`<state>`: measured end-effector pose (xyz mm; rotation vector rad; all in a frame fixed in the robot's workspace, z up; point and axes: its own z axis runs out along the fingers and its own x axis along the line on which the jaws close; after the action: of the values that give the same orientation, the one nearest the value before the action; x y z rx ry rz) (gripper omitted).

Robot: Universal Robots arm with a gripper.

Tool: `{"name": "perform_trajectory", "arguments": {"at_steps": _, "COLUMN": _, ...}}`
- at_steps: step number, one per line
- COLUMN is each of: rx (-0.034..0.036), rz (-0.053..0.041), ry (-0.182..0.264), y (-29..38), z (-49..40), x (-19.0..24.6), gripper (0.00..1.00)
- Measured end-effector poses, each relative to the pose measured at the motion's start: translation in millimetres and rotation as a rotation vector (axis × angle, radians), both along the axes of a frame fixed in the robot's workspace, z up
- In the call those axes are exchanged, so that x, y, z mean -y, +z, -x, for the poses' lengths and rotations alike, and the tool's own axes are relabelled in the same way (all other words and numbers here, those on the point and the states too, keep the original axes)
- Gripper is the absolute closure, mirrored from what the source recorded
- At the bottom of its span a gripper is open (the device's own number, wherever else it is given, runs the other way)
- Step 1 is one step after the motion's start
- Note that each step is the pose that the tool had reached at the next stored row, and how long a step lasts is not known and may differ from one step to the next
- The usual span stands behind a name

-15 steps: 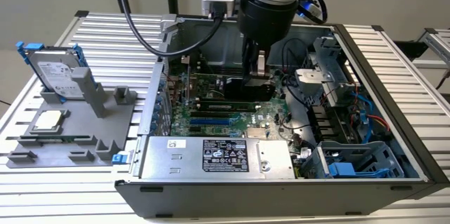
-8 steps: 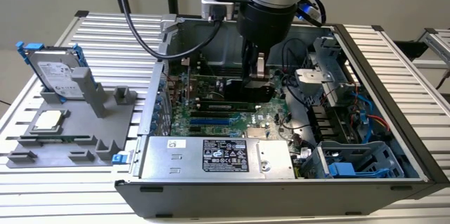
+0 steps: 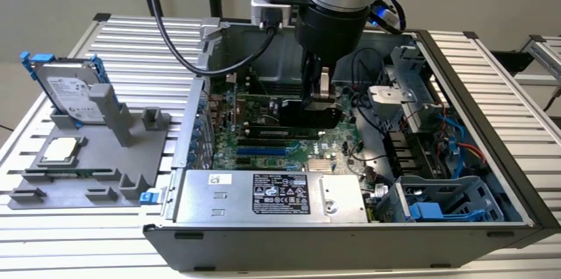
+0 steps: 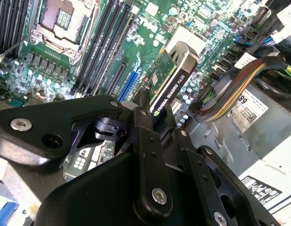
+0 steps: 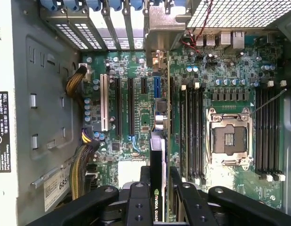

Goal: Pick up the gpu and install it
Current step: 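Insert the gpu into the slot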

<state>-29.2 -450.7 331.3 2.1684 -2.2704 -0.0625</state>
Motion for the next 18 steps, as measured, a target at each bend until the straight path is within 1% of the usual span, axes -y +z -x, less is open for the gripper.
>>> {"name": "perform_trajectory", "arguments": {"at_steps": 3, "rx": 0.0, "rz": -0.0001, "ry": 0.0, "y": -0.1, "z": 0.0, "x": 0.0, "gripper": 1.0}}
{"name": "perform_trajectory", "arguments": {"at_steps": 6, "rx": 0.0001, "rz": -0.0004, "ry": 0.0, "y": -1.6, "z": 0.0, "x": 0.0, "gripper": 1.0}}
{"name": "perform_trajectory", "arguments": {"at_steps": 18, "rx": 0.0, "rz": -0.0001, "ry": 0.0, "y": -10.1, "z": 0.0, "x": 0.0, "gripper": 1.0}}
